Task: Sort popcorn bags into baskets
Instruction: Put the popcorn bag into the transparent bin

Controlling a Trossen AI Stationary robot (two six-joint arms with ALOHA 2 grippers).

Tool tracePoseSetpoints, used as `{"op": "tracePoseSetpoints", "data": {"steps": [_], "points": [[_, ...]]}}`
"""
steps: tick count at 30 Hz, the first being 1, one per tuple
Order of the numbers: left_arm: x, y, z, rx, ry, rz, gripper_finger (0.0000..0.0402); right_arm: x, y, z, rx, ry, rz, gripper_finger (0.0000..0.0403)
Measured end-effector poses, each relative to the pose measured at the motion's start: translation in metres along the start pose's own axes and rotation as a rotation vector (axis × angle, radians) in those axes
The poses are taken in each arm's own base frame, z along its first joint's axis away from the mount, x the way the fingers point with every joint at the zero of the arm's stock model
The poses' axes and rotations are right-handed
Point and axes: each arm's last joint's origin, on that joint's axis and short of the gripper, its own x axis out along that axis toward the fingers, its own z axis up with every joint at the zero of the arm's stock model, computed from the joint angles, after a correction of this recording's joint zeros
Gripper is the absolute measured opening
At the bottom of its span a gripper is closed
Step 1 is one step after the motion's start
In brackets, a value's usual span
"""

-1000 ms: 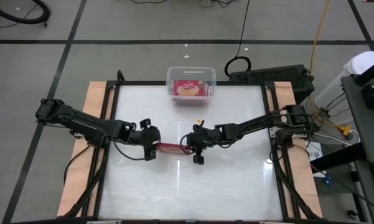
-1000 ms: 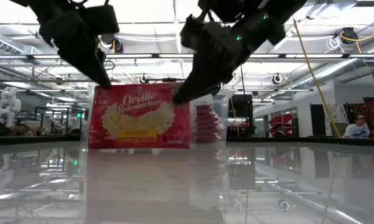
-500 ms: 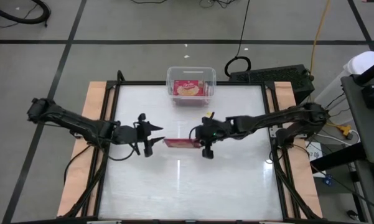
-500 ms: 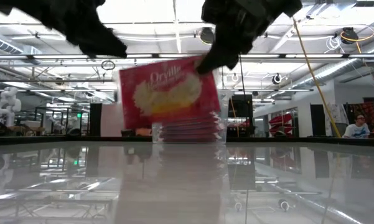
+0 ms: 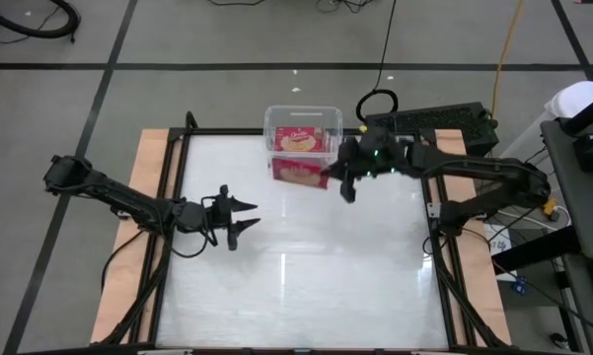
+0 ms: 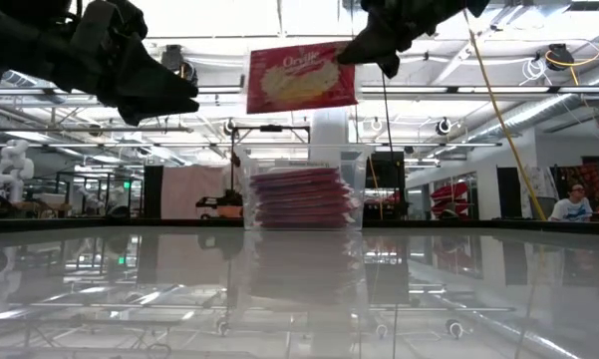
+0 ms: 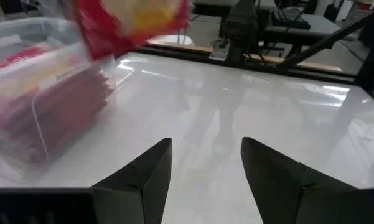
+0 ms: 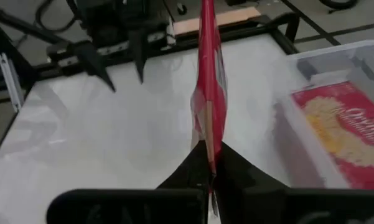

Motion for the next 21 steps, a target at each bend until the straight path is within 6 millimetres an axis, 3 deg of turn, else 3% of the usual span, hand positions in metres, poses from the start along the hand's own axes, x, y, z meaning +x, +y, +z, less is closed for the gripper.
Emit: {"op": "tracePoseSetpoints", "data": {"steps": [11,21], "points": [[-0.002,-0.004,-0.004,0.006,0.015,-0.028,0.0198,-0.019,-0.070,0.047,0.015,-0.062,0.085,0.0000],[-0.003,-0.005,-0.004,-0.008,0.015,-0.033,0.0198,-0.016,-0.140,0.082,0.034,-0.105,0.141,0.0000]]}}
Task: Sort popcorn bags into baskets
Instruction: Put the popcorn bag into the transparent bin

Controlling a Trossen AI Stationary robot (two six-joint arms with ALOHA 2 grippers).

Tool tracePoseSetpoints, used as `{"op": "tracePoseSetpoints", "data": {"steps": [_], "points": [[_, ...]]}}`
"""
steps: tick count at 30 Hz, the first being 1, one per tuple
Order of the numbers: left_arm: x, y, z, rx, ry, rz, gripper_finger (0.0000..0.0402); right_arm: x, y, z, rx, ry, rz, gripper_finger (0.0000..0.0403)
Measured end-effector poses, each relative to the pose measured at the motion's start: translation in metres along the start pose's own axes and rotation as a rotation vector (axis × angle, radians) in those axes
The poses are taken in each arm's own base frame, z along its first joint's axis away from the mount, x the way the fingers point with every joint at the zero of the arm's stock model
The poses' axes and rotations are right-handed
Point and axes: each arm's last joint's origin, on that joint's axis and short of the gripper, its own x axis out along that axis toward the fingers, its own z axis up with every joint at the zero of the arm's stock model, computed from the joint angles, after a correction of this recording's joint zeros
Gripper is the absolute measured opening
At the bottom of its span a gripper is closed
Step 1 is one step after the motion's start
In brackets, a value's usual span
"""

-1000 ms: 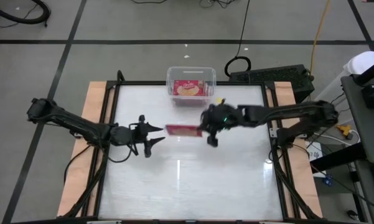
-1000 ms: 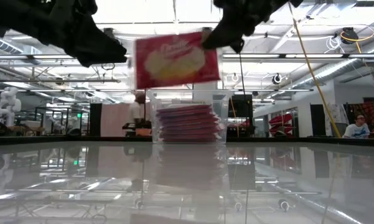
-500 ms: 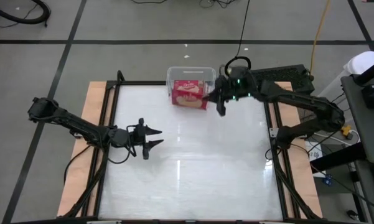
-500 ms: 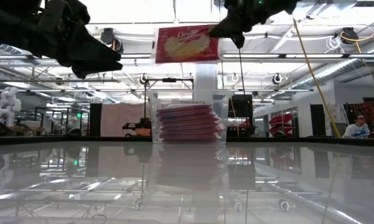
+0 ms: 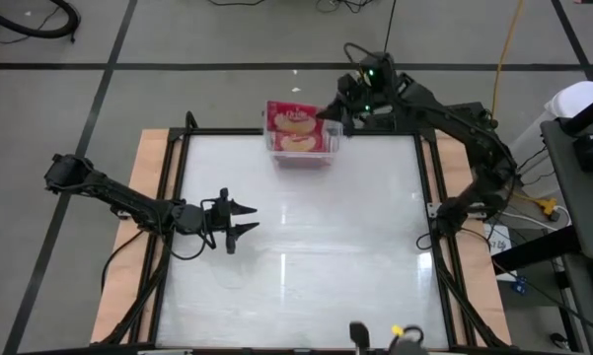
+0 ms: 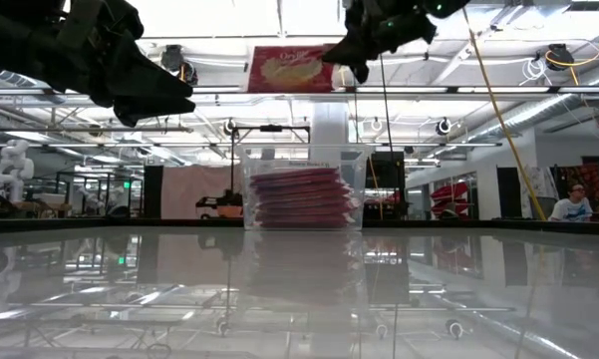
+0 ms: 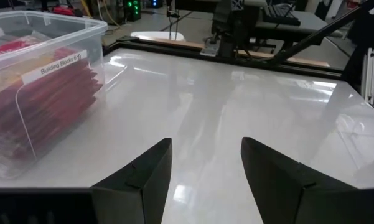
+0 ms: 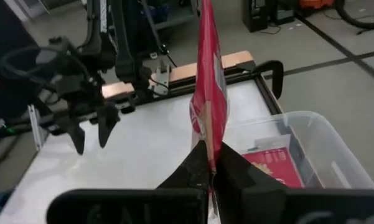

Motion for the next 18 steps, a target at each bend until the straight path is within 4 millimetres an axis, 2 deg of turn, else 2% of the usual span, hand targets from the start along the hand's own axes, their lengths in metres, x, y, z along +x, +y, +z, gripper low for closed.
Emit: {"op": "tracePoseSetpoints", "data": {"steps": [3,10,18], "points": [[0.000,-0.001,0.000,-0.002,0.001,-0.007,0.0198,-0.001,-0.023,0.000,0.051,-0.009,0.022,0.0000],[-0.002,-0.004,-0.001,0.003,0.008,-0.022,0.0198,0.007,-0.065,-0.022,0.171,0.023,0.042,0.0000],[-0.003,-0.006,-0.002,-0.009,0.010,-0.036,0.0198,0.017,-0.086,-0.044,0.257,0.093,0.043,0.0000]]}}
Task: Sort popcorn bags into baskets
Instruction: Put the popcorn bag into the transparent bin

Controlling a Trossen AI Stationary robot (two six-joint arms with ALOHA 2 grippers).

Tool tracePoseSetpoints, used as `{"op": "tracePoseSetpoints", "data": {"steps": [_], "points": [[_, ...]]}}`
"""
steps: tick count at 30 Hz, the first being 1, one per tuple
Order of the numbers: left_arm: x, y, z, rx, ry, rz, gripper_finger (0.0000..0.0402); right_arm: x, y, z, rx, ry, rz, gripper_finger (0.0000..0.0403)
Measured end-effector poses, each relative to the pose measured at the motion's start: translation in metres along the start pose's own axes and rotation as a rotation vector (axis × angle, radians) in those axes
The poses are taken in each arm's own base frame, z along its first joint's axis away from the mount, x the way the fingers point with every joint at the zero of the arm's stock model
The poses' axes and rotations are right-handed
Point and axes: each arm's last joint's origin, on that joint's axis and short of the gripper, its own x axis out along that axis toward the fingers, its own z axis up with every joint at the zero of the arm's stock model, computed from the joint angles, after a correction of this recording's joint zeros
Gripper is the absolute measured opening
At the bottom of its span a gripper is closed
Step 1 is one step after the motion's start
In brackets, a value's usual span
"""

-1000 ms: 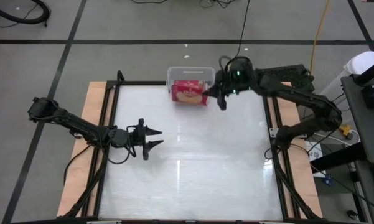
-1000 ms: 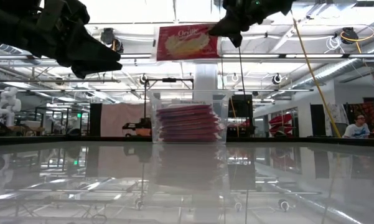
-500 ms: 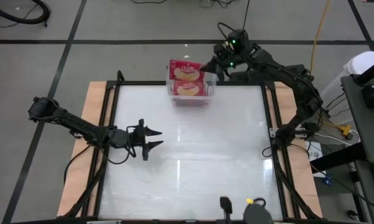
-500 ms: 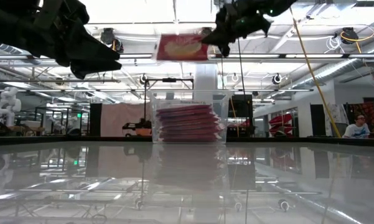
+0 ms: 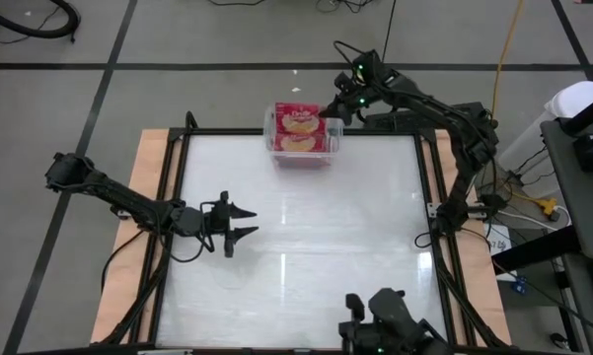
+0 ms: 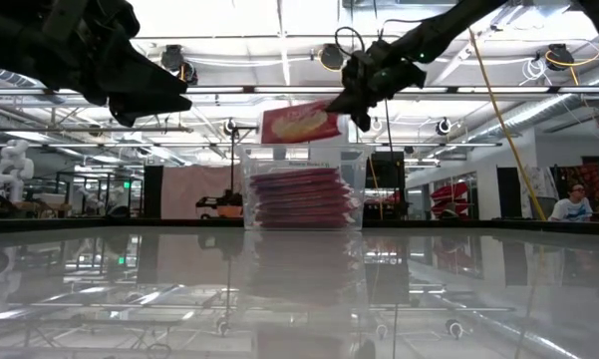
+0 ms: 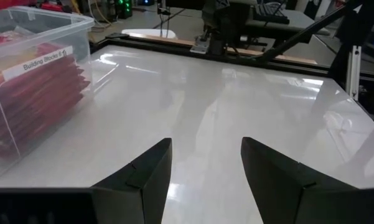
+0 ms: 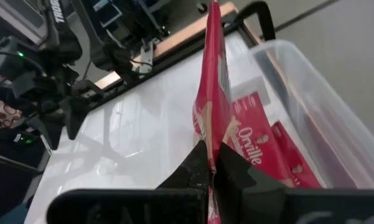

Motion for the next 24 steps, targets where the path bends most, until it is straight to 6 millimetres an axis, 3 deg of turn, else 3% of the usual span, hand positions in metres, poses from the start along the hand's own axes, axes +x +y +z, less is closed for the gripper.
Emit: {"op": "tracePoseSetpoints", "data": {"steps": [13,24], "points": [[0.000,-0.001,0.000,0.008,0.000,-0.004,0.0198,0.017,-0.011,-0.019,0.029,0.098,-0.126,0.0006],[0.000,-0.001,0.000,0.010,0.000,-0.003,0.0198,0.032,-0.011,-0.035,0.036,0.121,-0.095,0.0063]]}}
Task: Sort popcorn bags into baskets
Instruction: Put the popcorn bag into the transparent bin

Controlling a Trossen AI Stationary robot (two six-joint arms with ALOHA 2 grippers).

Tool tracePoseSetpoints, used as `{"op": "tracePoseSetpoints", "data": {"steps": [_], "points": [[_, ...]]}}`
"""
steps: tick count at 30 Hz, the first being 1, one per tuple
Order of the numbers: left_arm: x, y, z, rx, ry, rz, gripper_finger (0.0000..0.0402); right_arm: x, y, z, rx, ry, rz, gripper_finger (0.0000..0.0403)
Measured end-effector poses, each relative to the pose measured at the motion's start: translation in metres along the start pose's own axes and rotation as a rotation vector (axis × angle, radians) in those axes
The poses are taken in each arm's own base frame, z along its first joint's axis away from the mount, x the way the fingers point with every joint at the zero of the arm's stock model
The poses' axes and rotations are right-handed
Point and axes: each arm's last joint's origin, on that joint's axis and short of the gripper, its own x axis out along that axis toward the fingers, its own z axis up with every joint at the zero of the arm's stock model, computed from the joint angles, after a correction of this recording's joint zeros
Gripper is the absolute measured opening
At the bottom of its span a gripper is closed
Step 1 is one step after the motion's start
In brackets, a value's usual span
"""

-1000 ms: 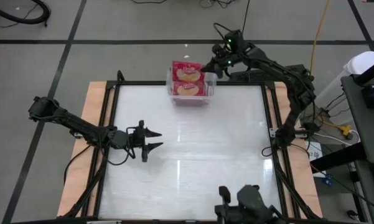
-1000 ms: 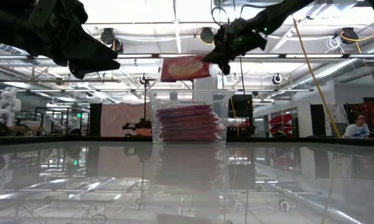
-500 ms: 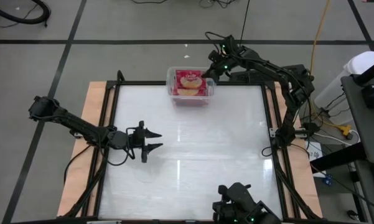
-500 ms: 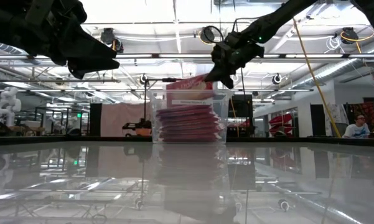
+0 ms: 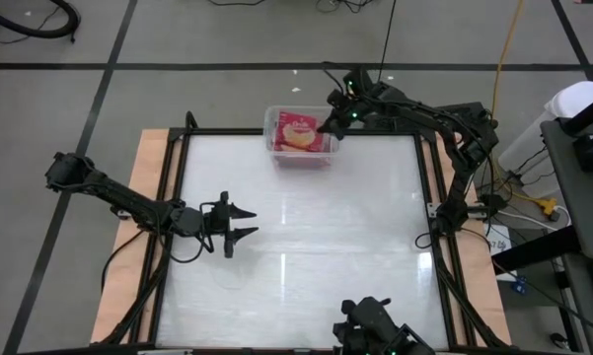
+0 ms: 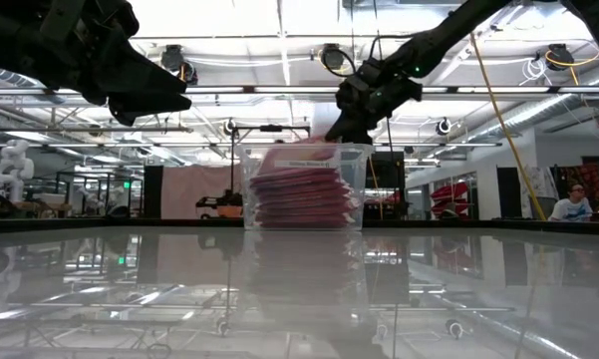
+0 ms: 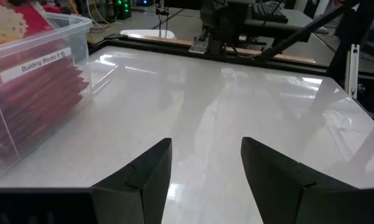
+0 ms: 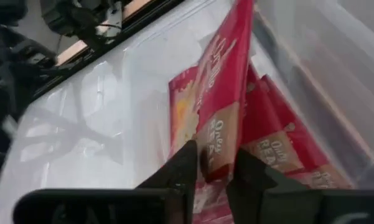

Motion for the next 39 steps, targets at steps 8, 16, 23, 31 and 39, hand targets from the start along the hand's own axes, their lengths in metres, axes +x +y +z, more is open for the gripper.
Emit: {"op": "tracePoseSetpoints", "data": {"steps": [8,16,23,31,39], "points": [[0.000,0.000,0.001,-0.014,-0.006,-0.001,0.0198,0.006,0.006,0.004,-0.041,-0.003,-0.177,0.0143],[0.000,0.000,0.001,-0.023,-0.007,-0.001,0.0198,0.017,0.020,0.005,-0.120,0.011,-0.178,0.0179],[0.000,-0.001,0.001,-0.033,-0.007,-0.004,0.0198,0.019,0.030,0.002,-0.097,0.061,-0.307,0.0155],[0.000,-0.001,0.001,-0.026,-0.007,-0.007,0.0198,-0.012,0.053,0.017,-0.188,-0.034,-0.361,0.0166],[0.001,0.001,0.004,-0.022,-0.038,0.006,0.0198,-0.006,0.073,0.022,-0.162,-0.095,-0.349,0.0157]]}}
